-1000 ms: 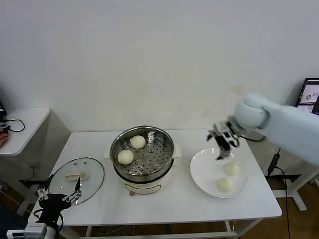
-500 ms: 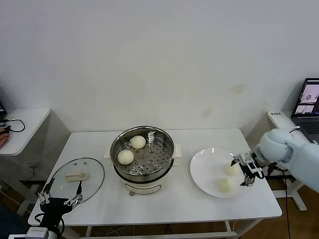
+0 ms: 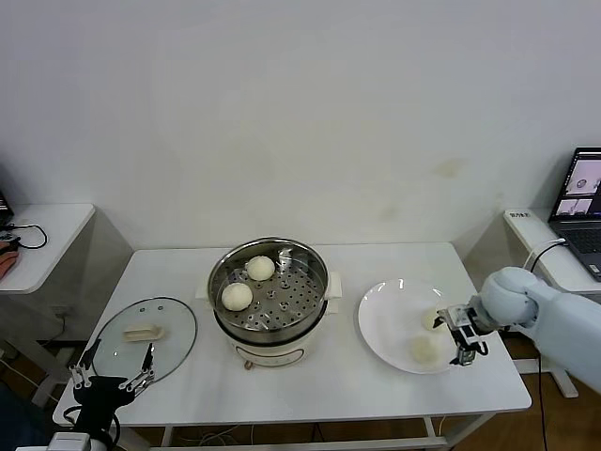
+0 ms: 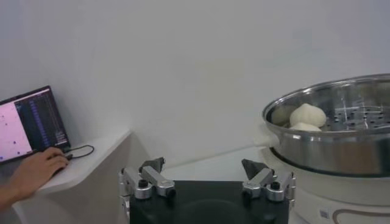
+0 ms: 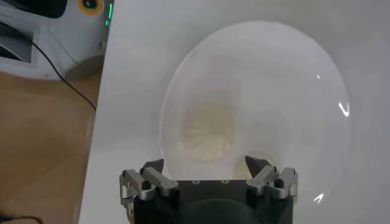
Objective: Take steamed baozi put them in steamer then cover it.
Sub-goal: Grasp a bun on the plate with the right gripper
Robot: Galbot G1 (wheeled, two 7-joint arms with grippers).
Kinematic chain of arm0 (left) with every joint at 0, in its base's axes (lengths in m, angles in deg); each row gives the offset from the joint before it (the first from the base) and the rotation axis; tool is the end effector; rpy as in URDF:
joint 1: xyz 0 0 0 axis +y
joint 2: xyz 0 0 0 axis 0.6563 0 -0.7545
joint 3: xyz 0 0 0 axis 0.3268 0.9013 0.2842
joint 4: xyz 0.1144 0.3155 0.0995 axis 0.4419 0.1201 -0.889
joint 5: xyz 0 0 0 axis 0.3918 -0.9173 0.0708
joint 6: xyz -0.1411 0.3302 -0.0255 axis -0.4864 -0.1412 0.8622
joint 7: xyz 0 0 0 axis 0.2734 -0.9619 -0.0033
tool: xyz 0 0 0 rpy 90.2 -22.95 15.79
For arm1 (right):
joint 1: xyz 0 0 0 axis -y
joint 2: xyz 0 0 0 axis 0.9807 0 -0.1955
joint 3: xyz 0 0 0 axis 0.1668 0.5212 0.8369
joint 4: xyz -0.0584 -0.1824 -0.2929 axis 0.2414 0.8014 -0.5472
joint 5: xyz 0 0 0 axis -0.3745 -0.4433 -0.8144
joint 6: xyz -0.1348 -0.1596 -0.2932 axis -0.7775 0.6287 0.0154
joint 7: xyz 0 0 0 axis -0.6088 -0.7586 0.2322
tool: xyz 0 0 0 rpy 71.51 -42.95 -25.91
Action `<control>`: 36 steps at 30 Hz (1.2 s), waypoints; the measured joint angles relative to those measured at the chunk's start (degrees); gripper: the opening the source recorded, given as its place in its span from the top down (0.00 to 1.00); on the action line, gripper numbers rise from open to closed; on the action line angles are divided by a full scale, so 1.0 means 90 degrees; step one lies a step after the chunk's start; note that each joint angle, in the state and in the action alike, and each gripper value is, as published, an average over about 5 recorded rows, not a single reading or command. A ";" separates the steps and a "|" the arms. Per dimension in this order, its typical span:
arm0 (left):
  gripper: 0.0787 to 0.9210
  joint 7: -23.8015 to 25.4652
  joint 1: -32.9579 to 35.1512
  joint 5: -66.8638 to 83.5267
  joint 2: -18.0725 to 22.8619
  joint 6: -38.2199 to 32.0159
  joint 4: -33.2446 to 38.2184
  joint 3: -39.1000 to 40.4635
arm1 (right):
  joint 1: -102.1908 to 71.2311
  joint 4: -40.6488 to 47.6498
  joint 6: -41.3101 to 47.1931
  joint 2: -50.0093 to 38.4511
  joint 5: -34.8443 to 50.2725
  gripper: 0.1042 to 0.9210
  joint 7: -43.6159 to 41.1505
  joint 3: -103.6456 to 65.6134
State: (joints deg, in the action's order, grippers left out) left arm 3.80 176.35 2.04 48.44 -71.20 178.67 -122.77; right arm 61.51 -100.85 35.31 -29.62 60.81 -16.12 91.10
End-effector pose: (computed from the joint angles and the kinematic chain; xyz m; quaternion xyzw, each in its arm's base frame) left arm 0.1203 0.1052 -0.2448 0.0564 -0.9815 -0.1545 0.0976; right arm 0.4386 -0.1522 -0.2125 0.5140 -0.5092 0.5759 0.3805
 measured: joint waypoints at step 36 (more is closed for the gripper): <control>0.12 -0.0005 -0.0091 0.0004 0.0020 -0.0001 -0.0127 0.0021 | 0.0034 0.0425 0.0248 0.0483 0.0009 0.45 -0.0141 0.0055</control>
State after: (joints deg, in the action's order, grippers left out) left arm 3.76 175.53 2.08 48.62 -71.21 177.52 -122.57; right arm 61.81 -97.03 37.54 -25.27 60.89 -17.39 91.60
